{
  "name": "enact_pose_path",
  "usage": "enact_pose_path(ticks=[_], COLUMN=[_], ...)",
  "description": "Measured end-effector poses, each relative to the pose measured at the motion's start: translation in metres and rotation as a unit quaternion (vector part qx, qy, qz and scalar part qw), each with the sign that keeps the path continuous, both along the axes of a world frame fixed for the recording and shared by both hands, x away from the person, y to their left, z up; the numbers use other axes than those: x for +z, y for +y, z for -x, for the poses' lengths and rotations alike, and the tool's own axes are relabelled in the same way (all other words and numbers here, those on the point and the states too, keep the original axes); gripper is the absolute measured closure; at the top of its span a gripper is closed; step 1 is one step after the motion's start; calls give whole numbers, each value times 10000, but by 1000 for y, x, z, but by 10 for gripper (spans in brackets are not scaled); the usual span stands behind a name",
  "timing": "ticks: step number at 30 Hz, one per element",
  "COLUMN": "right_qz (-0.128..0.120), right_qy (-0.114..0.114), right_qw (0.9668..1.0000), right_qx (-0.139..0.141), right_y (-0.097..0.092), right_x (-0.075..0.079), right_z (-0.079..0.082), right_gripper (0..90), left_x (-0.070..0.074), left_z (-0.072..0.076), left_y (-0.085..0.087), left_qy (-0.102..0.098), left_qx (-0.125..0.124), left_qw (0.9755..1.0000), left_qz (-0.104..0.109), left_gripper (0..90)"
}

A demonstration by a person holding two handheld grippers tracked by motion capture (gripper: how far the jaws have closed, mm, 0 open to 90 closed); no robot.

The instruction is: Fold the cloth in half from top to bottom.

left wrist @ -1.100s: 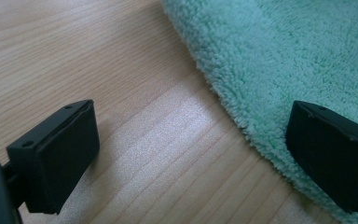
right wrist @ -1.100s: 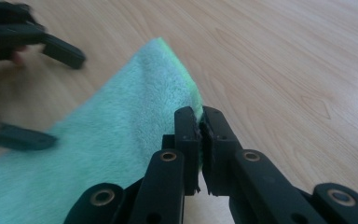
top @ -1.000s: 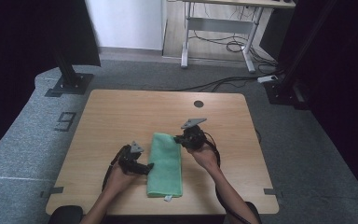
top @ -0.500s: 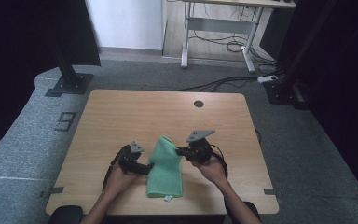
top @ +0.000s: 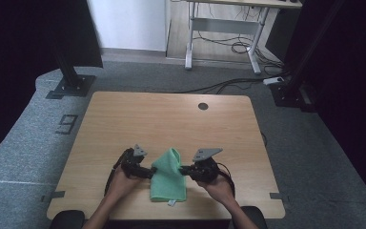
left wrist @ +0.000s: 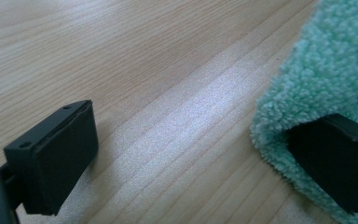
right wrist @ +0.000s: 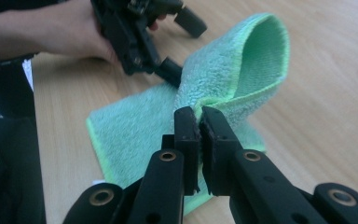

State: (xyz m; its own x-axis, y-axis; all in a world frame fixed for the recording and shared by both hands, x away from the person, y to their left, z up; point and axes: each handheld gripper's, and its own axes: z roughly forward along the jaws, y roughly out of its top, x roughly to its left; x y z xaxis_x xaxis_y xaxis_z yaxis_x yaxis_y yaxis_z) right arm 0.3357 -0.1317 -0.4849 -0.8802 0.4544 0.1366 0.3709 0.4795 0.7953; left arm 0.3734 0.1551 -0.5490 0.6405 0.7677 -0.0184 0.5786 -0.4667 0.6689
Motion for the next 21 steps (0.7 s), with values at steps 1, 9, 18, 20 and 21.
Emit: enact_pose_path(ticks=[1,9,18,20,21], right_qz=[12,146,363,419,429], right_qy=[16,220,323,292,305], right_qw=[10000,9997,9988,9986,9985], right_qx=[11,18,91,117,116], right_y=[0,3,9,11,11], right_x=[-3,-27,-41,-40,-41], right_z=[2,9,14,16,17], right_gripper=[847,846,844,842,840], left_x=[0,7,6,6,6], left_z=[0,3,15,14,14], left_y=[0,1,1,1,1], left_qy=[-2,37,201,195,189], left_qx=[4,-302,-519,-480,-481], left_qw=[10000,9995,9983,9985,9985], left_qz=[0,-43,-185,-165,-165], left_gripper=[21,74,71,65,65])
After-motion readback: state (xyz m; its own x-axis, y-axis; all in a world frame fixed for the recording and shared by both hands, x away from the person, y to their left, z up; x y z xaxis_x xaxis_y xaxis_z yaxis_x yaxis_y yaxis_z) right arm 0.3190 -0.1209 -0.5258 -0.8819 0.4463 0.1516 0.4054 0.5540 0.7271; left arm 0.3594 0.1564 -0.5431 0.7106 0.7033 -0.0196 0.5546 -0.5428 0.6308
